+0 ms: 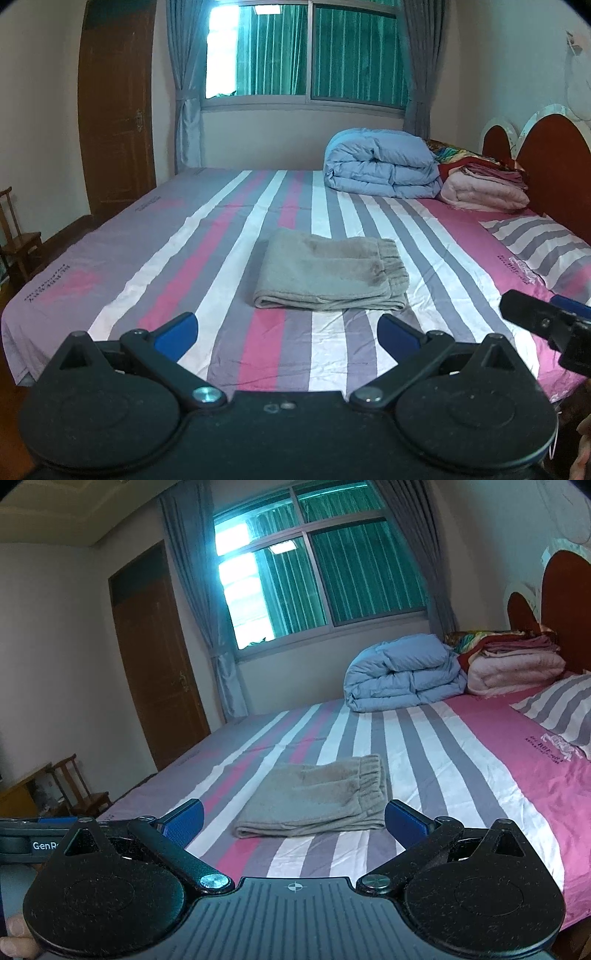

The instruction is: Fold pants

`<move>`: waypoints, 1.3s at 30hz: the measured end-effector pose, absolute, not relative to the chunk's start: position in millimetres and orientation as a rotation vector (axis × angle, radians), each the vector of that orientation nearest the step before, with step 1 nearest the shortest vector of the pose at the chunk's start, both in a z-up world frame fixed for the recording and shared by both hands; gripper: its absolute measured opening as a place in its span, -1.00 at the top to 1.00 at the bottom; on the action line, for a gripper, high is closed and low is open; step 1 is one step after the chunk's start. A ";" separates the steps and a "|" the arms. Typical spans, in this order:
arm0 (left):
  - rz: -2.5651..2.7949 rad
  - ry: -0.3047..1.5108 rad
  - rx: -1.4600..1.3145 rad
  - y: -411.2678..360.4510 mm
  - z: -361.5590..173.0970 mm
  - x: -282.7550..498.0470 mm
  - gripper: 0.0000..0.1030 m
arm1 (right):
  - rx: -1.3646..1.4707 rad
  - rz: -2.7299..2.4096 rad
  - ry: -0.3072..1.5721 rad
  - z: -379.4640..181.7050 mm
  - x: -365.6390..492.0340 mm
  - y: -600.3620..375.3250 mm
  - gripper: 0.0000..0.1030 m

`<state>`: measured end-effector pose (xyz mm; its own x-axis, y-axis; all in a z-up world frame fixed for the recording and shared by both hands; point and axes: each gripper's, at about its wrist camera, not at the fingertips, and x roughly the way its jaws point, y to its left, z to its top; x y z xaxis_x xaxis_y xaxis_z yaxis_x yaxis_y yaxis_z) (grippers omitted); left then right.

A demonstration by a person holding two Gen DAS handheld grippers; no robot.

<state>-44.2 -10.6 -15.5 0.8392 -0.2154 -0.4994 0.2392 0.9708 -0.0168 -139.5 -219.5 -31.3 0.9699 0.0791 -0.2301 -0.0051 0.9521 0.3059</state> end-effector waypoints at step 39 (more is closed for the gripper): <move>-0.223 0.536 0.058 -7.6 -21.0 -39.1 -0.88 | 0.288 0.012 0.263 -38.7 -128.0 -224.0 -1.00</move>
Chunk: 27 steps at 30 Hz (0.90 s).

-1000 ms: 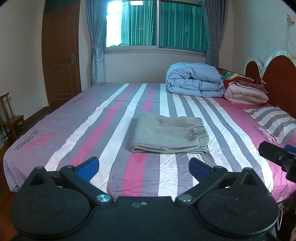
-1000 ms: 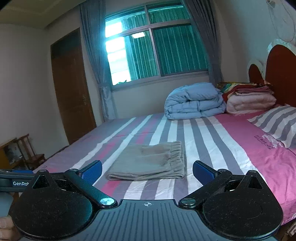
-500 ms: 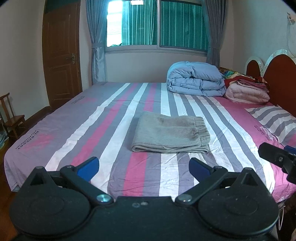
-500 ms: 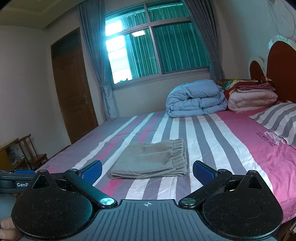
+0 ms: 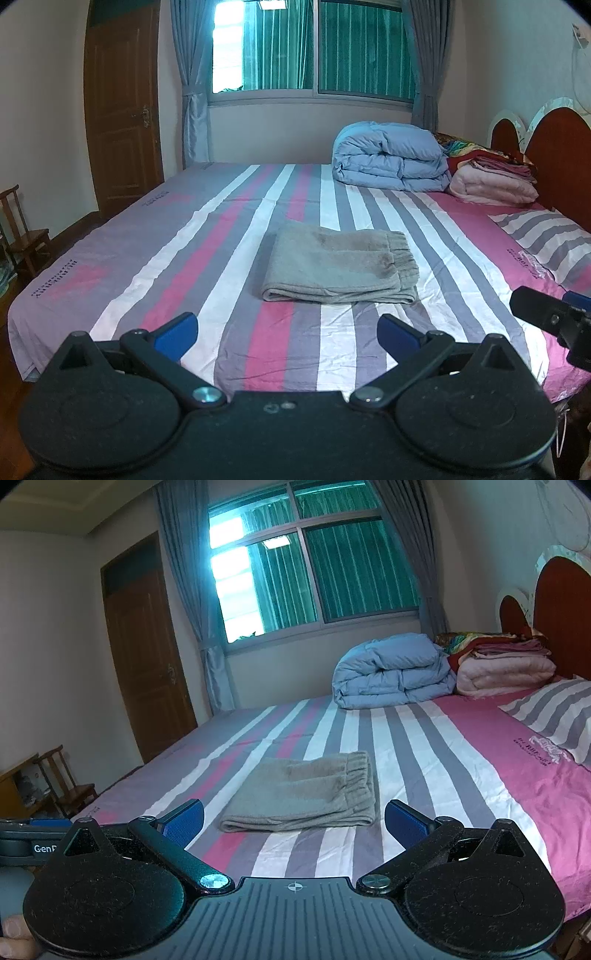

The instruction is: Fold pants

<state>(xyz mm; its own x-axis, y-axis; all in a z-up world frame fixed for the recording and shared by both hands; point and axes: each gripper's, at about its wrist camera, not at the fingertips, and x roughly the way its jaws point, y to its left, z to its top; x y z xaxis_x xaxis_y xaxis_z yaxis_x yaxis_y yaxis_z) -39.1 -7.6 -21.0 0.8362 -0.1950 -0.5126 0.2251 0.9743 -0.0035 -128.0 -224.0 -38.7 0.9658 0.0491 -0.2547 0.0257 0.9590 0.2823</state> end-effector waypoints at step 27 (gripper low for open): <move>-0.233 0.543 0.074 -10.0 -27.4 -33.6 -0.88 | 0.265 0.023 0.262 -44.4 -126.4 -223.2 -1.00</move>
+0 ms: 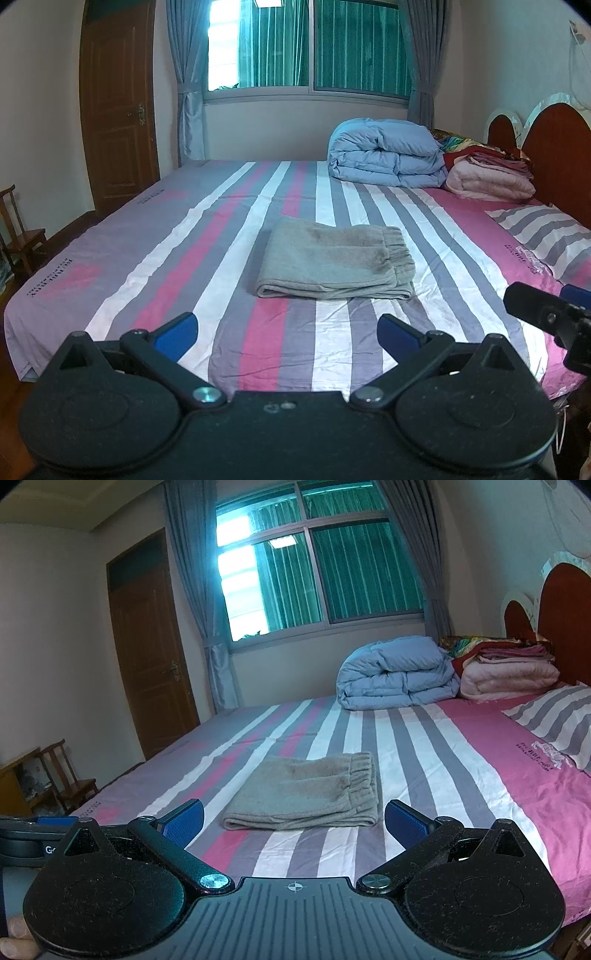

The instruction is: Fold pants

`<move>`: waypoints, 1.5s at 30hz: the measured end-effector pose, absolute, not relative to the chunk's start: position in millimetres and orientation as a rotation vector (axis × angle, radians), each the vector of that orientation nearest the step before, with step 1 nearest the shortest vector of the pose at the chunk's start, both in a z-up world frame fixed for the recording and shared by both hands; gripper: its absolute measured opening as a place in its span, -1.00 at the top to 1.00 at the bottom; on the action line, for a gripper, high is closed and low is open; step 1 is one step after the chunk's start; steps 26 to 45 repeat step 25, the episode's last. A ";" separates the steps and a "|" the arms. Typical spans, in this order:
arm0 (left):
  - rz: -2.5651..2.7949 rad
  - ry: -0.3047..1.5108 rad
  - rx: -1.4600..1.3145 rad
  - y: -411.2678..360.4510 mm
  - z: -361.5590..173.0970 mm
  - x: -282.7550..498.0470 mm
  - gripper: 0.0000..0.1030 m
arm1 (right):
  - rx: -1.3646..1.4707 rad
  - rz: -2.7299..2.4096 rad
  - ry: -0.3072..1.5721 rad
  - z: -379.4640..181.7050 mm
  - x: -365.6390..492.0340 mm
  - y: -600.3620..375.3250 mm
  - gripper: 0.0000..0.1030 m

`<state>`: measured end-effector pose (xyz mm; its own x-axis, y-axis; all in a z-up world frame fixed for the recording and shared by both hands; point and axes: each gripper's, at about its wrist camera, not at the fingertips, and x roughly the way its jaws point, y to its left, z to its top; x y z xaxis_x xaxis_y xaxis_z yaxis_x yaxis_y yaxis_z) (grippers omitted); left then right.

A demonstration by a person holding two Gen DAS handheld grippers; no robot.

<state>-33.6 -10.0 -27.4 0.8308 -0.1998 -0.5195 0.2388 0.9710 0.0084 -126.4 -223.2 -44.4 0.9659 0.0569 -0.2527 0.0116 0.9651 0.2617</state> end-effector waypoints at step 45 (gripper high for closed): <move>-0.286 0.507 0.076 -20.6 -20.1 -29.7 -0.80 | 0.269 0.007 0.256 -41.6 -130.8 -221.9 -1.00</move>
